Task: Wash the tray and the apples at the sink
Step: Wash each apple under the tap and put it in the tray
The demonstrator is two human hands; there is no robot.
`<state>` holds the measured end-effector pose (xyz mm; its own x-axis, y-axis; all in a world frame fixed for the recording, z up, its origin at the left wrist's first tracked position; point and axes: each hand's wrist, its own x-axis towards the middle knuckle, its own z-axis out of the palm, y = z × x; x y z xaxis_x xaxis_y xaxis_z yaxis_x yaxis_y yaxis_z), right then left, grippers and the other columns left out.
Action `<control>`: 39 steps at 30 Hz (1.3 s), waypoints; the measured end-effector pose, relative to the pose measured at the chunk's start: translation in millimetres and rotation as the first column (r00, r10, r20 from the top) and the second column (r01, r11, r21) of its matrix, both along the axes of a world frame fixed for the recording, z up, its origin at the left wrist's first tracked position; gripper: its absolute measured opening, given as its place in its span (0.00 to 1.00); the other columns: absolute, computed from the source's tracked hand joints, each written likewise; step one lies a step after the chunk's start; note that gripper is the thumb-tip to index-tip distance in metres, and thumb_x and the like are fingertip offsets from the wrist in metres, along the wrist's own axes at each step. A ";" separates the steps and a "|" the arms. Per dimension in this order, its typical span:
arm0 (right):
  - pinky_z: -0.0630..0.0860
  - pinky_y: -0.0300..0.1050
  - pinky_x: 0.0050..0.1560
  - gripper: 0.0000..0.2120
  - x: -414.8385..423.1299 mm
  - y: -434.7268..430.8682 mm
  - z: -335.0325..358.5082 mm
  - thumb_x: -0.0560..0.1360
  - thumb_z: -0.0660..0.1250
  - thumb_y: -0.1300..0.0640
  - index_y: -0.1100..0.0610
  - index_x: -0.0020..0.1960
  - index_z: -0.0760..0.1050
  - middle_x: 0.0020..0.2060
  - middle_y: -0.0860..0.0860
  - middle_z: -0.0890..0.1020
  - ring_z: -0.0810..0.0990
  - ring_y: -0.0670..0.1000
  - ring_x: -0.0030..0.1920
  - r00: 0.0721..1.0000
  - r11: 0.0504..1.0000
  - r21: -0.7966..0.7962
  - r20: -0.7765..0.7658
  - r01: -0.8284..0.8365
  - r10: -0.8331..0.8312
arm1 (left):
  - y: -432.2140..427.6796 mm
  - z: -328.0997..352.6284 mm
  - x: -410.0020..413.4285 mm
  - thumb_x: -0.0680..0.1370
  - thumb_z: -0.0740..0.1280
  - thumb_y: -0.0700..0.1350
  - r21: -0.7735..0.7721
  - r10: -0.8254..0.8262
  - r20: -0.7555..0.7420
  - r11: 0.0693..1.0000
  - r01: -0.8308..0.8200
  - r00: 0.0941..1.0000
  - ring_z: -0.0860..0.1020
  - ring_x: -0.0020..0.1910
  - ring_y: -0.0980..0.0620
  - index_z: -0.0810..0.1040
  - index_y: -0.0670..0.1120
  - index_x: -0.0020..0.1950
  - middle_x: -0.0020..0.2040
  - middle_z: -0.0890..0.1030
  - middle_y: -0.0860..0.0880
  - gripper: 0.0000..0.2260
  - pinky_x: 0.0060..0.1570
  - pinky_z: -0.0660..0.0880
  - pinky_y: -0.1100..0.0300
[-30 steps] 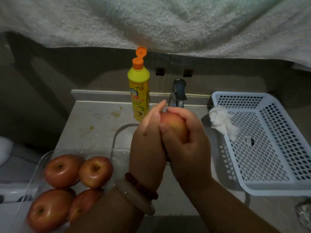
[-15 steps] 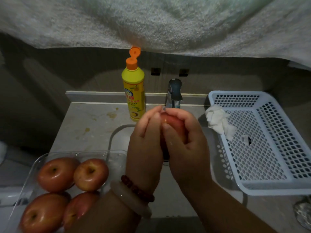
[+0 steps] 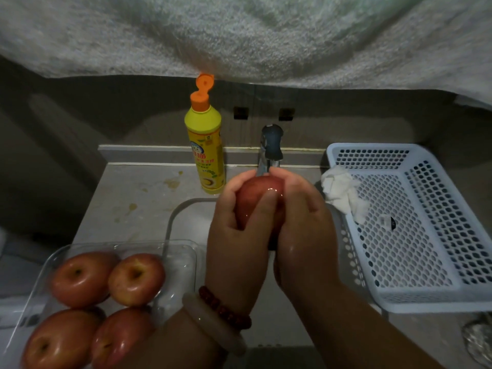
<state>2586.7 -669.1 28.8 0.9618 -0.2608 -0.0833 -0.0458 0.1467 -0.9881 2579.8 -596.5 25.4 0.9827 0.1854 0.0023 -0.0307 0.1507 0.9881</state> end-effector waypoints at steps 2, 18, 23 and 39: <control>0.81 0.43 0.45 0.12 1.7 -1.3 -1.0 0.81 0.56 0.46 0.38 0.52 0.79 0.51 0.40 0.79 0.79 0.45 0.51 1.000 1.000 -0.026 -0.024 0.016 -0.017 | -1.6 0.9 2.8 0.79 0.62 0.55 0.122 0.025 0.042 0.992 -0.030 0.999 0.75 0.48 0.73 0.74 0.66 0.53 0.48 0.78 0.67 0.06 0.39 0.74 0.75; 0.80 0.49 0.55 0.20 23.9 -30.1 -11.0 0.68 0.66 0.34 0.41 0.56 0.80 0.55 0.46 0.82 0.80 0.47 0.57 0.946 0.955 0.139 -0.156 -0.263 0.283 | 26.3 -40.0 28.6 0.63 0.78 0.53 0.499 -0.341 0.148 0.836 0.227 0.928 0.74 0.62 0.58 0.63 0.58 0.69 0.64 0.70 0.60 0.38 0.56 0.77 0.60; 0.66 0.19 0.50 0.22 45.8 -44.8 -3.7 0.73 0.59 0.38 0.41 0.65 0.66 0.59 0.35 0.73 0.71 0.24 0.53 0.983 0.869 -0.481 0.075 -0.114 0.170 | 24.7 -49.0 28.9 0.61 0.76 0.56 0.461 -0.164 0.116 0.883 0.093 0.980 0.75 0.58 0.59 0.64 0.67 0.62 0.58 0.73 0.64 0.34 0.53 0.73 0.70; 0.78 0.55 0.53 0.18 125.5 -57.2 -40.0 0.69 0.66 0.59 0.63 0.57 0.81 0.53 0.60 0.83 0.83 0.59 0.53 0.861 0.135 -0.979 0.197 0.150 0.469 | 6.1 -112.3 58.6 0.62 0.80 0.49 0.567 -0.102 -0.181 0.802 0.188 0.978 0.72 0.51 0.61 0.66 0.58 0.62 0.58 0.72 0.53 0.34 0.50 0.69 0.74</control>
